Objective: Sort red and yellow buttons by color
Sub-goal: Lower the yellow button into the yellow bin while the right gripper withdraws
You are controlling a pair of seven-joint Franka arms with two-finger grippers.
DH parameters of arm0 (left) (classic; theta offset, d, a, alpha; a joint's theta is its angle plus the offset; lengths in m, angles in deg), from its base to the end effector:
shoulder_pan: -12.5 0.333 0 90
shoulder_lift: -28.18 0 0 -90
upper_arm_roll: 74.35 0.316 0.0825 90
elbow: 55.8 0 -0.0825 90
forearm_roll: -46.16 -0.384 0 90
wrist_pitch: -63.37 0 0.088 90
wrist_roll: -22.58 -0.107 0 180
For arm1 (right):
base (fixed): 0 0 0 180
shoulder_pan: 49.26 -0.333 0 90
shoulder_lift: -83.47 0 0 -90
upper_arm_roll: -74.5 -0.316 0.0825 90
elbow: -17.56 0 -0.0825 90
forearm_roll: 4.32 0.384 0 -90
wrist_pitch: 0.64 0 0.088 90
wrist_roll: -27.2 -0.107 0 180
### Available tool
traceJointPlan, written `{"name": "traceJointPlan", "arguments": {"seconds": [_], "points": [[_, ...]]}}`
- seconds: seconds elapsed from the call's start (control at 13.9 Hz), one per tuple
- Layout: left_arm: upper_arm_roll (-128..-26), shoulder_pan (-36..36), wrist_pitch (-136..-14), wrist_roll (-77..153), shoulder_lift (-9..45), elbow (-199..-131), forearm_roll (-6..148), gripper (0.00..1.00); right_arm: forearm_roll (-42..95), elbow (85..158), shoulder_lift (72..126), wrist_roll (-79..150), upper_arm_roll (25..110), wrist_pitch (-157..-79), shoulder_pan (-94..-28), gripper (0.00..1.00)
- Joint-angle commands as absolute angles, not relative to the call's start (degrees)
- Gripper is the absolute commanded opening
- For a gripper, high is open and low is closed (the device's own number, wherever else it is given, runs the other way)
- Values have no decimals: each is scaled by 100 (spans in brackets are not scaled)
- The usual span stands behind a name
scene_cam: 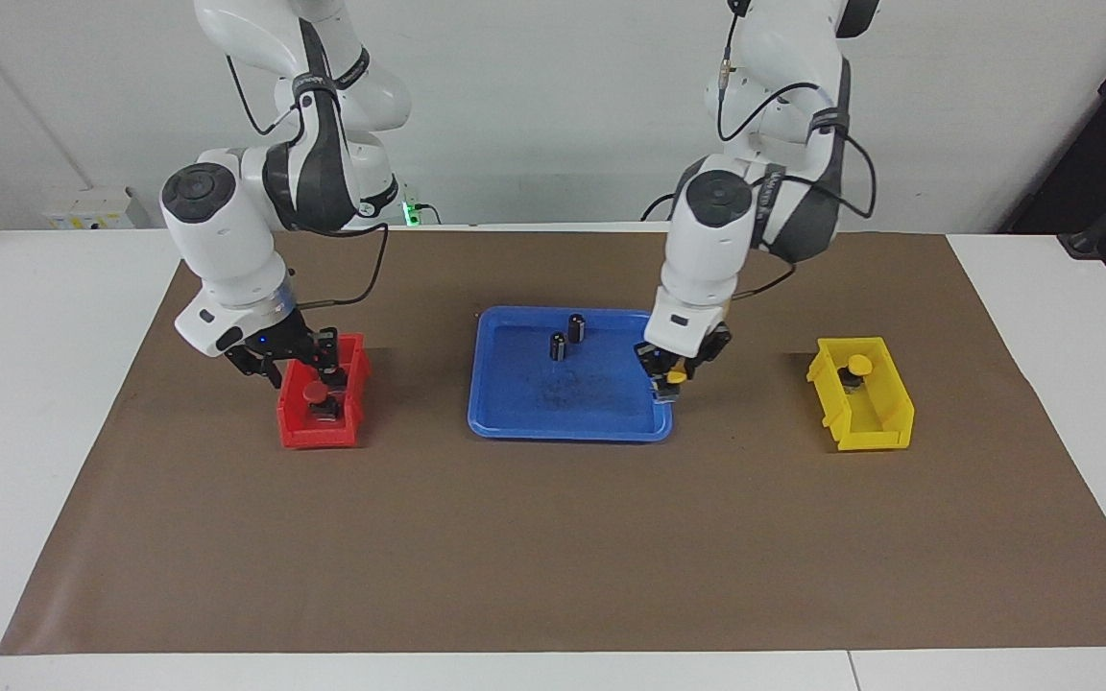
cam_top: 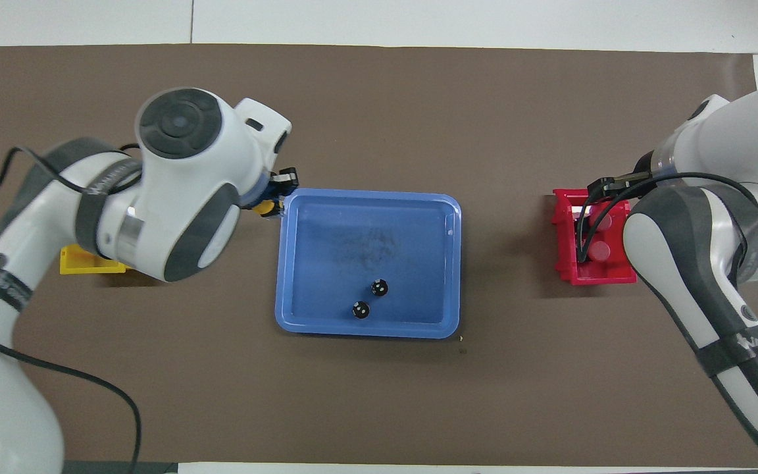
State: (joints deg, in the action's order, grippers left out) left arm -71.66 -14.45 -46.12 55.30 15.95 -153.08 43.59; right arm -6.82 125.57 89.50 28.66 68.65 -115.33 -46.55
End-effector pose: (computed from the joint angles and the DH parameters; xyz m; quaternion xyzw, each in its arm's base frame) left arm 0.5703 -0.2557 0.4671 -0.9975 -0.0657 -0.0124 0.0230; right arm 0.5881 0.0280 0.4518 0.9987 0.0488 0.0062 0.0144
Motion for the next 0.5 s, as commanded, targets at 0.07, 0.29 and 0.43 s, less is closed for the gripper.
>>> {"name": "traceJointPlan", "arguments": {"seconds": [0.07,0.29,0.43], "points": [[-7206,-160,-3946,3538,1790,-14931,4282,1,-485,11927,8586,2746,6694,-10422,-4609,100],[-7206,572,-4251,2753,1799,-15106,4291,1,-485,10962,8523,2798,6773,-9087,-4364,100],[-7206,810,-4971,2627,1965,-15632,4300,1,-476,10670,8392,2816,6799,-8574,-4223,100]]}}
